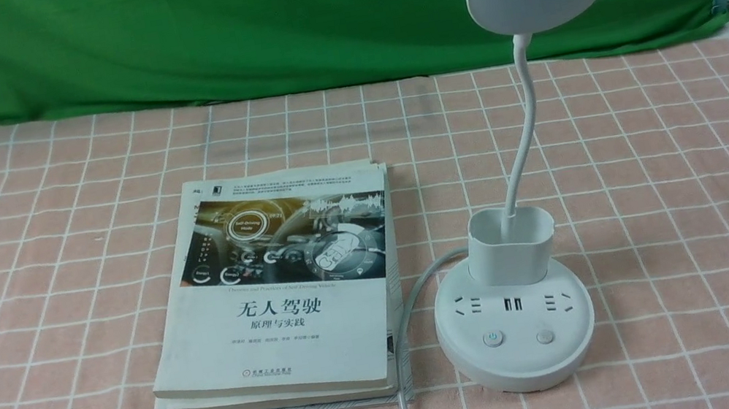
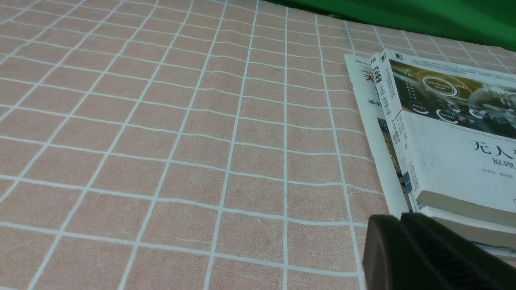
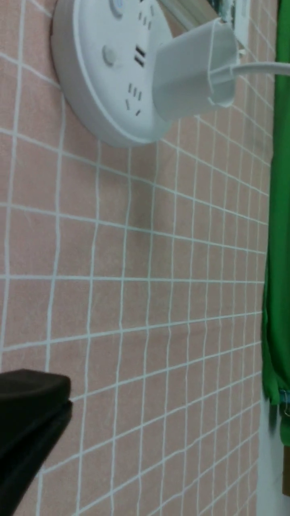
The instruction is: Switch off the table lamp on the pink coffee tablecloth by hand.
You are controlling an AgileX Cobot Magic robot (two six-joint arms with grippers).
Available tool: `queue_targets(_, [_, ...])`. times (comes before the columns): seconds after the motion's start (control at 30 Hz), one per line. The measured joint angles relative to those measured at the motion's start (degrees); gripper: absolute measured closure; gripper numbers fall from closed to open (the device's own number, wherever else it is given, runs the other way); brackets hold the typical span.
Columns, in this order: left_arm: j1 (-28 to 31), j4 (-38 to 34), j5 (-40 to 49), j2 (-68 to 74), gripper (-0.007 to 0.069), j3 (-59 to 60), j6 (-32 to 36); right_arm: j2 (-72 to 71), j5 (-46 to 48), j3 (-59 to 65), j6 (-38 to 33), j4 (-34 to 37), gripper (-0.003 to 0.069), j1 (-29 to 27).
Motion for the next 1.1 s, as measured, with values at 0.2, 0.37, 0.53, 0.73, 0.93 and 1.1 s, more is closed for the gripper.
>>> queue_targets(0.2, [0.0,0.0,0.0,0.0,0.0618,0.0,0.0,0.0,0.2,0.0,-2.7,-0.5,0.0625,0.0])
queue_targets(0.37, [0.0,0.0,0.0,0.0,0.0618,0.0,0.0,0.0,0.5,0.0,-2.7,-0.5,0.0623,0.0])
queue_targets(0.53, [0.0,0.0,0.0,0.0,0.0618,0.0,0.0,0.0,0.5,0.0,-2.7,-0.5,0.0616,0.0])
queue_targets(0.73, [0.0,0.0,0.0,0.0,0.0618,0.0,0.0,0.0,0.5,0.0,-2.7,-0.5,0.0613,0.0])
queue_targets(0.93, [0.0,0.0,0.0,0.0,0.0618,0.0,0.0,0.0,0.5,0.0,-2.7,-0.5,0.0593,0.0])
queue_targets(1.1, [0.0,0.0,0.0,0.0,0.0618,0.0,0.0,0.0,0.5,0.0,-2.7,-0.5,0.0582,0.0])
